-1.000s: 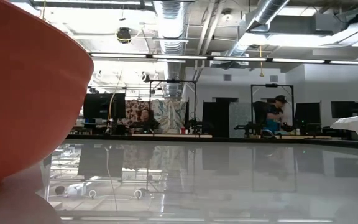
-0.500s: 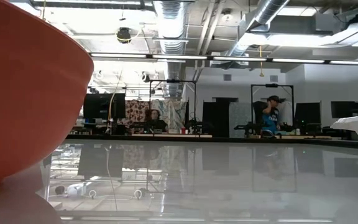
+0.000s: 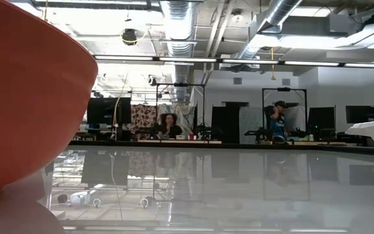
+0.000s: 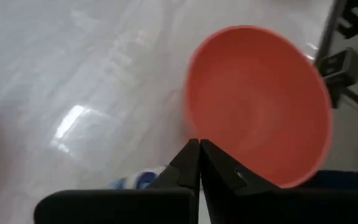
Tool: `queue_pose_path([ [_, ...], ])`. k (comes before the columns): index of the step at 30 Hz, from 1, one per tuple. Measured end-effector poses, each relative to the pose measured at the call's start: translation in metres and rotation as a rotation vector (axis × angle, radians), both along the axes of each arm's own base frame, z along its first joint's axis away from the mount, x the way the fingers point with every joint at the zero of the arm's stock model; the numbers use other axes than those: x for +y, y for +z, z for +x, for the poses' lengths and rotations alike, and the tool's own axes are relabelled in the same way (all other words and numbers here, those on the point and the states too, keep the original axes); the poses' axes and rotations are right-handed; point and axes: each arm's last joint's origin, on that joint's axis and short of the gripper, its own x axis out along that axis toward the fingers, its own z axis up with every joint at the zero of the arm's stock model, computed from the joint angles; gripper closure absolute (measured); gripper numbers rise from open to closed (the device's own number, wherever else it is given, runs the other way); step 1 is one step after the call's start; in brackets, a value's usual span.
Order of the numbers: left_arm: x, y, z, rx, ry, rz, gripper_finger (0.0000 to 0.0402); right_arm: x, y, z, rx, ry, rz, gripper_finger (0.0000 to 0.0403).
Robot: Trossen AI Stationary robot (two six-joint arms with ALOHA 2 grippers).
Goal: Nest bowls inside each other by size order
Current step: Stack the white bowl onto the stacked white bowls
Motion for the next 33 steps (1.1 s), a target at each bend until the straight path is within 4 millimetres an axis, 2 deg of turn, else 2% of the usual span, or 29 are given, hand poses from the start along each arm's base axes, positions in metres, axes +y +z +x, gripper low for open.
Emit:
queue_pose_path([
  [7,0.0046,-0.0036,-0.0041,0.077,-0.001,0.027,0.0401,0.0006,-0.0004,0.0002,0.005,0.016,0.011,0.0393],
  [22,0.0056,-0.0103,-0.0091,0.239,-0.026,-0.057,0.0401,0.0007,-0.0006,0.0002,0.007,0.017,0.011,0.0393],
  [29,0.0061,-0.0101,-0.0085,0.222,-0.005,-0.052,0.0401,0.0006,-0.0021,-0.0008,0.028,0.025,0.011,0.0393],
  [33,0.0066,-0.0063,-0.0068,0.165,0.018,-0.031,0.0401,0.0031,-0.0089,0.0033,0.079,0.130,0.088,0.0393],
])
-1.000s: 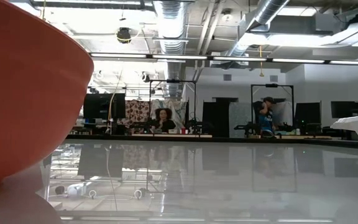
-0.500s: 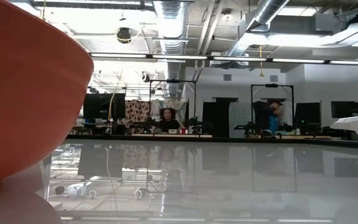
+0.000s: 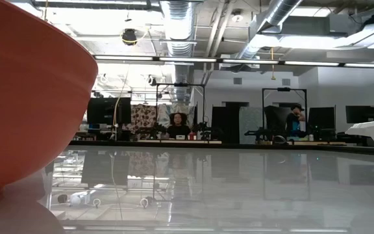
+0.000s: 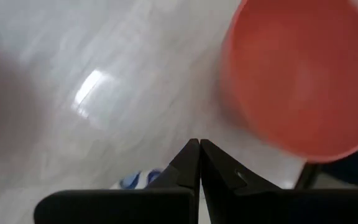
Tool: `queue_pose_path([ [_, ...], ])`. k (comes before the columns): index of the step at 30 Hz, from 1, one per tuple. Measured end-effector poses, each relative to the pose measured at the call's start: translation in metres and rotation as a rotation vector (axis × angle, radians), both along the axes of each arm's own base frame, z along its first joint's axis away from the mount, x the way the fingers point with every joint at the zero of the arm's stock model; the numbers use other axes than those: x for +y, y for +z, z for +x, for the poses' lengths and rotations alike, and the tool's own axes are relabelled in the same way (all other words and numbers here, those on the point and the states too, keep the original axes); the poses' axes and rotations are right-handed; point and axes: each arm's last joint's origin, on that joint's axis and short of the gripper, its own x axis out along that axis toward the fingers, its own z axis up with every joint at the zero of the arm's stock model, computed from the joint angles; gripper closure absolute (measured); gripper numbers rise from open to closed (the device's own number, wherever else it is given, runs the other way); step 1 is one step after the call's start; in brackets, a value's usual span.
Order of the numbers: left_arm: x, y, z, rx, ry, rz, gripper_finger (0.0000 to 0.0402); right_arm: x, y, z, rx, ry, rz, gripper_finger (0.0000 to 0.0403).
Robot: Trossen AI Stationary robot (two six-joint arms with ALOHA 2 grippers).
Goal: Nest bowls inside each other by size order
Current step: Stack the white bowl onto the stacked white bowls
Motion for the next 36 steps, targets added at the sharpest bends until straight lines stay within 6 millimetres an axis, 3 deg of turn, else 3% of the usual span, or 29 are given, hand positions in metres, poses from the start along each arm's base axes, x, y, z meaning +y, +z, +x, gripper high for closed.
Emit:
queue_pose_path([
  [3,0.002,0.014,0.001,-0.091,0.016,0.003,0.0401,0.002,-0.011,0.004,0.082,0.075,0.064,0.0393],
  [8,0.017,0.044,-0.005,-0.253,0.030,0.014,0.0401,0.001,-0.039,0.012,0.235,0.052,0.128,0.0393],
  [14,0.039,0.075,-0.016,-0.403,0.019,0.040,0.0401,0.007,-0.089,0.025,0.431,0.031,0.160,0.0393],
  [20,0.056,0.093,-0.025,-0.497,0.059,0.030,0.0401,0.010,-0.144,0.027,0.611,0.004,0.202,0.0393],
  [25,0.062,0.104,-0.028,-0.567,0.080,0.009,0.0401,0.008,-0.177,0.012,0.599,0.073,0.343,0.0393],
  [30,0.062,0.113,-0.027,-0.638,0.045,0.036,0.0401,-0.002,-0.207,-0.018,0.615,-0.016,0.410,0.0389],
  [36,0.065,0.115,-0.024,-0.656,0.044,0.076,0.0401,-0.006,-0.237,-0.045,0.667,-0.056,0.469,0.0347],
])
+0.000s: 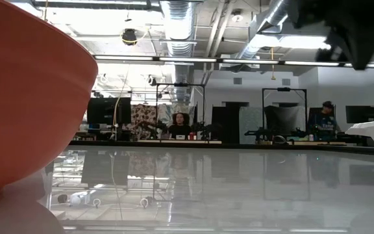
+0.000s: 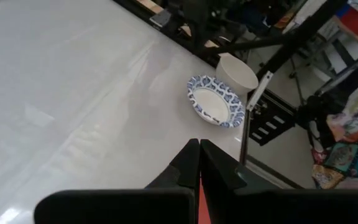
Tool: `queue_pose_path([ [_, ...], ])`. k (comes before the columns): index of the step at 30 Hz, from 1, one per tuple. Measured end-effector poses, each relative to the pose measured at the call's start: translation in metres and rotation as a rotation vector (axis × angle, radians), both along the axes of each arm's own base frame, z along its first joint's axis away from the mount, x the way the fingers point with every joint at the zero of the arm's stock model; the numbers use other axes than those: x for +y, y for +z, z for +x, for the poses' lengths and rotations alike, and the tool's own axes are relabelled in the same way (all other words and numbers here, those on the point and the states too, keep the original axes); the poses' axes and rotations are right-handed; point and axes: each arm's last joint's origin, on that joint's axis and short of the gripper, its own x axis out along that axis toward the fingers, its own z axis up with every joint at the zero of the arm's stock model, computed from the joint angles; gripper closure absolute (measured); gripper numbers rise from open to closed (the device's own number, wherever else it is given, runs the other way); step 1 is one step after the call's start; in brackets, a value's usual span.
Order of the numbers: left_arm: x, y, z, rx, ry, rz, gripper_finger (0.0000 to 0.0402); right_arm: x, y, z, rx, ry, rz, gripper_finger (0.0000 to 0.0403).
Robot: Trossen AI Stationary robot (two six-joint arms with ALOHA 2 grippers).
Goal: Nest bowls inside each other by size order
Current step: Stack the white bowl onto the stacked white bowls
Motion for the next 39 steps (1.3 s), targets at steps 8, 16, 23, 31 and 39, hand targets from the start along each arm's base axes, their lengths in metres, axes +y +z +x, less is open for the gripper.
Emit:
queue_pose_path([
  [8,0.005,0.000,0.005,0.001,0.027,0.022,0.0401,0.011,-0.029,0.001,-0.025,0.044,0.021,0.0228],
  [16,0.006,-0.001,0.007,0.007,0.031,0.040,0.0401,0.024,-0.053,0.011,0.028,0.105,-0.024,0.0145],
  [23,0.006,-0.001,0.007,0.011,0.030,0.043,0.0401,0.031,-0.081,0.021,0.117,0.139,-0.061,0.0143],
  [31,0.007,-0.002,0.006,0.021,0.029,0.055,0.0401,0.037,-0.103,0.027,0.185,0.185,-0.056,0.0163],
  [39,0.007,-0.003,0.006,0.025,0.029,0.060,0.0401,0.036,-0.102,0.027,0.191,0.173,-0.044,0.0338],
])
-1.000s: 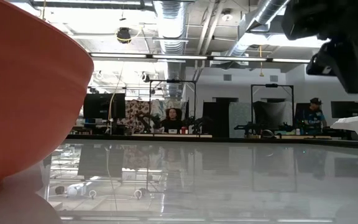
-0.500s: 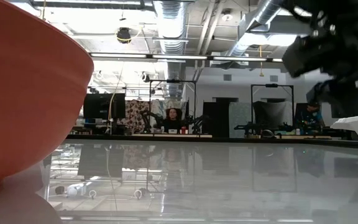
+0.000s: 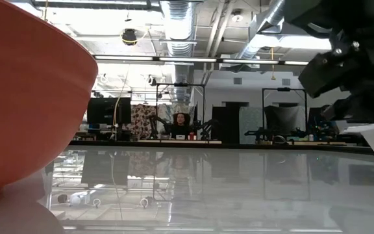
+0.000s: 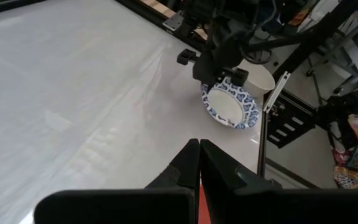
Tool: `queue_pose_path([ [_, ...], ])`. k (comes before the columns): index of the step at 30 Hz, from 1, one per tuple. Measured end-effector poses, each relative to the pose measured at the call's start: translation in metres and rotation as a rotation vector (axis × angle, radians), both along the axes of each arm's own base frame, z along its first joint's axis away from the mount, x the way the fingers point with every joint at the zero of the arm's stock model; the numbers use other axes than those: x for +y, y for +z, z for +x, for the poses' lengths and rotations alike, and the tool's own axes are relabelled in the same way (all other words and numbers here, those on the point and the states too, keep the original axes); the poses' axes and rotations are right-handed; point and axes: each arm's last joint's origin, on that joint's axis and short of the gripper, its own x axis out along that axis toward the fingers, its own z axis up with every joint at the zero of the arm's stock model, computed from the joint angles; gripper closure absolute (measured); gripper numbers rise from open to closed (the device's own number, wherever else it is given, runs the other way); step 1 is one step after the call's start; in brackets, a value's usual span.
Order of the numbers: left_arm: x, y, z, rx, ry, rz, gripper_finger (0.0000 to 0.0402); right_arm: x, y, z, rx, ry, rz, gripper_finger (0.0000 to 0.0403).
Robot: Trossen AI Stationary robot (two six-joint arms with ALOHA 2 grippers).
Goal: Nest bowls inside each other by size order
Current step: Stack the white bowl onto the stacked white bowls
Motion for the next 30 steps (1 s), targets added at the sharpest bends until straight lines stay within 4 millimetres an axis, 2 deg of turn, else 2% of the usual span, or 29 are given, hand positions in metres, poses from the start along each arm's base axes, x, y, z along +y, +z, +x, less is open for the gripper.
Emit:
queue_pose_path([
  [1,0.000,0.000,0.000,0.002,0.000,0.003,0.0401,0.000,0.000,0.001,-0.001,-0.003,0.008,0.0365],
  [3,0.000,-0.001,0.000,0.005,0.001,0.004,0.0401,0.001,0.001,0.001,0.000,-0.002,0.021,0.0388],
  [7,0.001,-0.001,0.000,0.009,0.004,-0.001,0.0401,0.000,0.006,0.003,0.009,-0.021,0.025,0.0388],
  [12,0.001,-0.001,0.000,0.006,0.015,-0.022,0.0401,-0.004,0.022,0.015,-0.005,-0.051,0.040,0.0396],
  [20,0.004,0.002,-0.003,0.009,-0.014,-0.036,0.0402,-0.020,0.072,0.051,-0.184,-0.096,0.067,0.0398],
  [30,0.021,0.016,-0.017,-0.029,-0.070,-0.041,0.0401,-0.046,0.135,0.088,-0.490,-0.207,0.014,0.0398],
])
